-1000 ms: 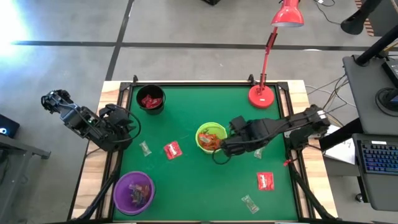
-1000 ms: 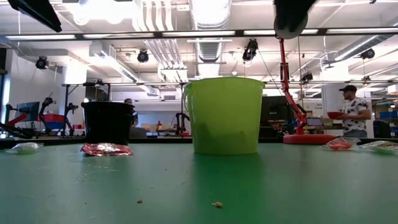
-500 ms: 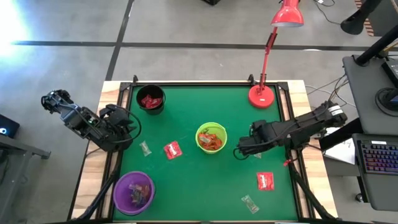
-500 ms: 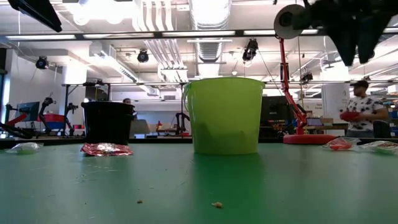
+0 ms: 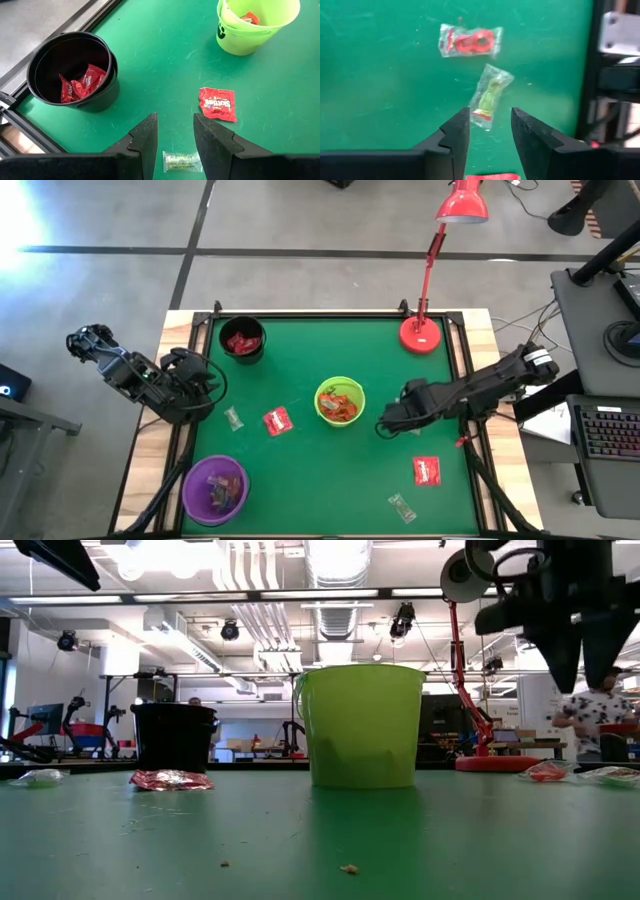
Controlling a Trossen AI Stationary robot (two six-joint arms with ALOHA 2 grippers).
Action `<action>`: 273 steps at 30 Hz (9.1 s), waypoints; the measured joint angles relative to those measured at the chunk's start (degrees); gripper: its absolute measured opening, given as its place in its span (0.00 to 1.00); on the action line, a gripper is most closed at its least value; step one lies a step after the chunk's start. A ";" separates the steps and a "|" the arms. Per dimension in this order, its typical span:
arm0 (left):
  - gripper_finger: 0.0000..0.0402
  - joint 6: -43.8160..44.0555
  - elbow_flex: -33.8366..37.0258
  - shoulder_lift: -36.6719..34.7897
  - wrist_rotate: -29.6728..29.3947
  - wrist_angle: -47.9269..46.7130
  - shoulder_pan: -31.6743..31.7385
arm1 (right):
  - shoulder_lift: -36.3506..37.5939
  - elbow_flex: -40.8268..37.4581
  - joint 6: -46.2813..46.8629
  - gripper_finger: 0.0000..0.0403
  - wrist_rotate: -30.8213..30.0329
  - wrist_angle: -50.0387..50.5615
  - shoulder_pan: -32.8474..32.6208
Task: Sort candy
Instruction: Put the green gummy into the purple bucket
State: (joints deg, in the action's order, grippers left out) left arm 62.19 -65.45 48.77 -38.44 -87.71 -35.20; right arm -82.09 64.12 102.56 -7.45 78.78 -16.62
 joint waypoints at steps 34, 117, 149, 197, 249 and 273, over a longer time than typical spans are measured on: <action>0.27 -0.46 0.00 0.00 0.07 0.27 0.00 | -0.17 -21.17 16.09 0.38 3.43 -23.94 -0.35; 0.42 -18.10 -0.20 19.99 9.45 73.06 3.16 | -4.20 23.88 -80.14 0.03 -17.11 -60.80 -11.24; 0.34 -30.14 -0.39 27.12 27.47 89.58 11.30 | -8.04 23.86 -80.06 0.03 -12.05 -65.87 -8.73; 0.01 -33.03 -0.50 27.08 30.03 86.57 11.32 | -8.26 23.78 -80.72 0.09 -10.84 -65.67 -6.62; 0.01 3.10 -7.60 30.07 42.58 25.28 -11.02 | -5.33 23.88 -79.60 0.39 -2.68 -55.71 -6.97; 0.23 6.01 -5.67 31.95 43.93 25.12 -11.13 | -5.16 23.86 -65.66 0.39 -2.56 -36.68 -7.13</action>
State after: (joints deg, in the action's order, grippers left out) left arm 68.20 -71.12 80.73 5.50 -62.59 -46.33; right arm -87.25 87.99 36.91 -10.01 42.09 -23.75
